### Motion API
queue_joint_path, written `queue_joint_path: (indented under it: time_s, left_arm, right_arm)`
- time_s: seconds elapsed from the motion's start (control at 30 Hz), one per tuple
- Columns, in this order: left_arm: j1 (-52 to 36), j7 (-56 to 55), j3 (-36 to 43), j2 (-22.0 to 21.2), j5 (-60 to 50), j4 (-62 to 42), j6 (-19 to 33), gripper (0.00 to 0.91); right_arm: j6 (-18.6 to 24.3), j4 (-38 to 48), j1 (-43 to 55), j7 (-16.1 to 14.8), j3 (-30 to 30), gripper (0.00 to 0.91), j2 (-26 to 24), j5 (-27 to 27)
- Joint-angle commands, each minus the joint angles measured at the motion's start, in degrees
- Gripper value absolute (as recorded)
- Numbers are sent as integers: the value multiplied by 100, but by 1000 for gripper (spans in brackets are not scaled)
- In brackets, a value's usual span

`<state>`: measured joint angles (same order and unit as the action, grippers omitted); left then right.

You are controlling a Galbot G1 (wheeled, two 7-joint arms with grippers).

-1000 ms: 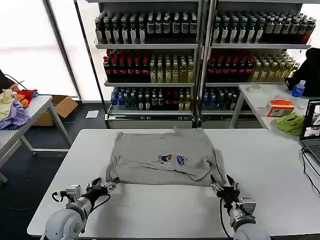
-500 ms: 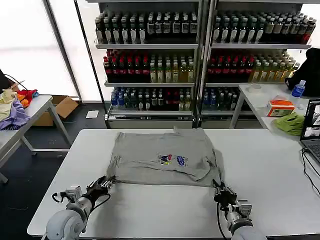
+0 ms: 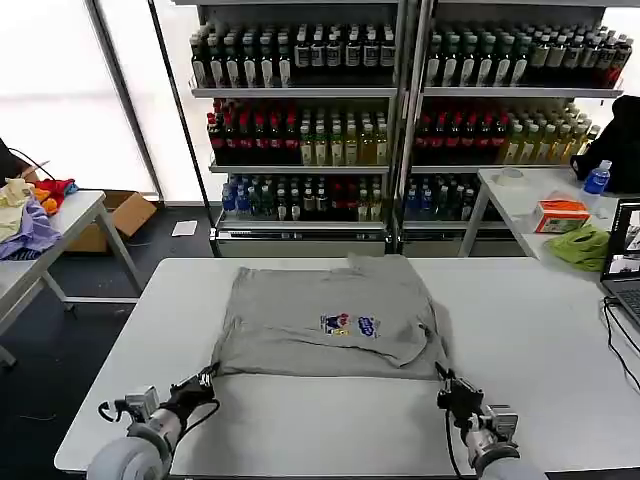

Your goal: Fold and organize the clothes.

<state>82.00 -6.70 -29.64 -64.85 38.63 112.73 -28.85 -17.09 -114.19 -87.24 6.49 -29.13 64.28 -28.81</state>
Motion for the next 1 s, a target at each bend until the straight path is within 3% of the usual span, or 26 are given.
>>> queue_joint_path:
  time_s: [0.03,0.23,0.43,0.47,0.5,0.53,0.83,1.0]
  left_arm:
    - [1564,-47,-508,-189,-159,1263,2,10]
    - [2531,5,-917,-469,-228,1662,-295,10]
    - [2889,215,-1072,-577,-525,1796,-420,10]
    - [2918,247,-1090,-576,-557,1808,-419,20]
    - [2936,272,-1108,-571,-631,1835,-419,141]
    - [2929,270,-1119,-552,-686,1841,-420,907]
    - [2454,252,-1681,-301,-728,1828,-425,907]
    - [1796,179,-1926,-60,-297,1892,-426,907]
  right_arm:
    - [73,-460,-844,-120,-381,0,-349,-211]
    - [137,-794,-1620,-99,-531,0,-226,-40]
    - [-5,-1151,-2113,-78,-635,0,-67,134]
    - [-24,-1172,-2153,-83,-653,232,-59,137]
    - [-70,-1234,-2201,-67,-683,715,-47,127]
    - [-130,-1314,-2268,-67,-711,907,-33,120]
    - [-148,-1656,-2269,-223,-1009,907,-34,-182]
    - [-29,-1648,-1720,-320,-1221,907,-138,-445]
